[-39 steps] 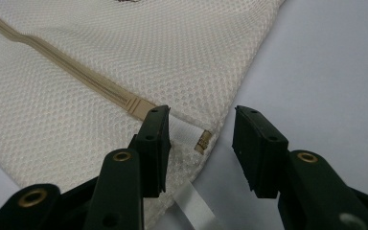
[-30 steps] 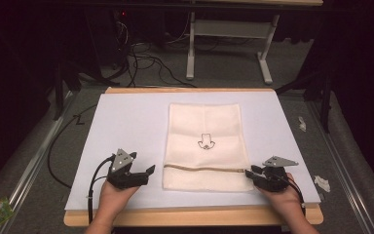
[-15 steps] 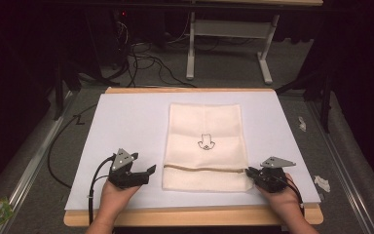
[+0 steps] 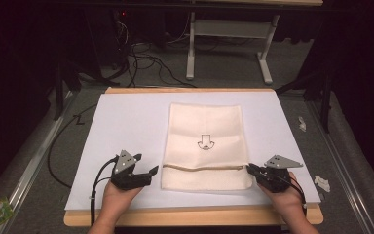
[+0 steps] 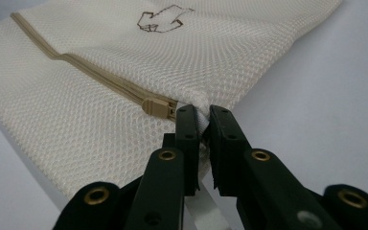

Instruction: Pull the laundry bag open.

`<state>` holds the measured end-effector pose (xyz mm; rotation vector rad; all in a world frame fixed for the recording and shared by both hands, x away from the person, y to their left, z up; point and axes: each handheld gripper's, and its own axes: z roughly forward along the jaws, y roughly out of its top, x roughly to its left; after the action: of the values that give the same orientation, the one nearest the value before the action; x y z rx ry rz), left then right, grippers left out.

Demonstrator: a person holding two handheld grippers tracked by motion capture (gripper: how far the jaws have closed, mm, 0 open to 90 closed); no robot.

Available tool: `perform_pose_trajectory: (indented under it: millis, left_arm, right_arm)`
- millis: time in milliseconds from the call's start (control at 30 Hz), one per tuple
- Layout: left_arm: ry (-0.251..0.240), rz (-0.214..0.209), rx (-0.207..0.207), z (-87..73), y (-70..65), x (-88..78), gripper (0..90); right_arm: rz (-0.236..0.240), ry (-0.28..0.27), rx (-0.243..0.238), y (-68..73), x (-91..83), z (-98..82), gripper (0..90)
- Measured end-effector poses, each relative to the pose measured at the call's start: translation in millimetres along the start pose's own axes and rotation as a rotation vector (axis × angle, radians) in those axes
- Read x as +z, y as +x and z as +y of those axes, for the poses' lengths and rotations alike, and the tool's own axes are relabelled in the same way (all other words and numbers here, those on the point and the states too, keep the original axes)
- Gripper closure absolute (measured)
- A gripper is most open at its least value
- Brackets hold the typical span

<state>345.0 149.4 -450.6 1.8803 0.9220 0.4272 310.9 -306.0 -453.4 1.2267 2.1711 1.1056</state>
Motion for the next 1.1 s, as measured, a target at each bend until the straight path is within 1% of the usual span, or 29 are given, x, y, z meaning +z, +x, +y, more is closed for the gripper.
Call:
perform_pose_trajectory:
  millis: [33,167,267,433,533,600,667,733,867,1000,1100]
  left_arm:
    - [-0.001,-0.01,-0.009,1.6,-1.9,0.6,24.6]
    - [0.0,-0.027,-0.006,8.0,-13.2,6.3,25.3]
    - [0.013,-0.048,-0.011,12.8,-23.9,15.3,25.2]
    - [0.036,-0.09,0.0,19.8,-41.5,30.4,25.6]
    - [0.034,-0.101,0.011,23.5,-49.7,35.9,28.1]
    - [0.024,-0.12,0.005,26.2,-56.6,42.3,29.2]
    - [0.028,-0.122,0.01,27.1,-59.1,44.8,29.7]
    - [0.028,-0.139,0.007,28.9,-64.2,50.4,31.0]
    - [0.036,-0.164,0.03,34.6,-78.1,61.8,33.8]
    - [0.042,-0.21,0.047,37.9,-94.9,74.8,38.8]
    - [0.058,-0.241,0.063,38.6,-107.9,86.0,42.3]
  right_arm:
    - [0.005,-0.005,-0.002,0.7,-1.1,0.9,84.0]
    - [0.012,-0.023,-0.014,2.4,-3.2,3.4,84.1]
    - [0.014,-0.02,-0.018,1.7,-2.8,4.0,84.1]
    - [0.018,-0.024,-0.018,1.4,-2.3,4.5,84.1]
    - [0.022,-0.028,-0.021,0.6,-2.6,5.3,84.2]
    - [0.023,-0.03,-0.02,0.5,-2.6,5.7,84.2]
    - [0.026,-0.031,-0.021,0.3,-2.5,5.9,84.2]
    - [0.028,-0.033,-0.017,0.3,-2.3,6.1,84.2]
    - [0.029,-0.037,-0.017,0.6,-2.9,6.4,84.2]
    - [0.037,-0.045,-0.018,0.5,-3.5,6.9,84.3]
    - [0.042,-0.046,-0.014,0.9,-4.1,7.4,84.3]
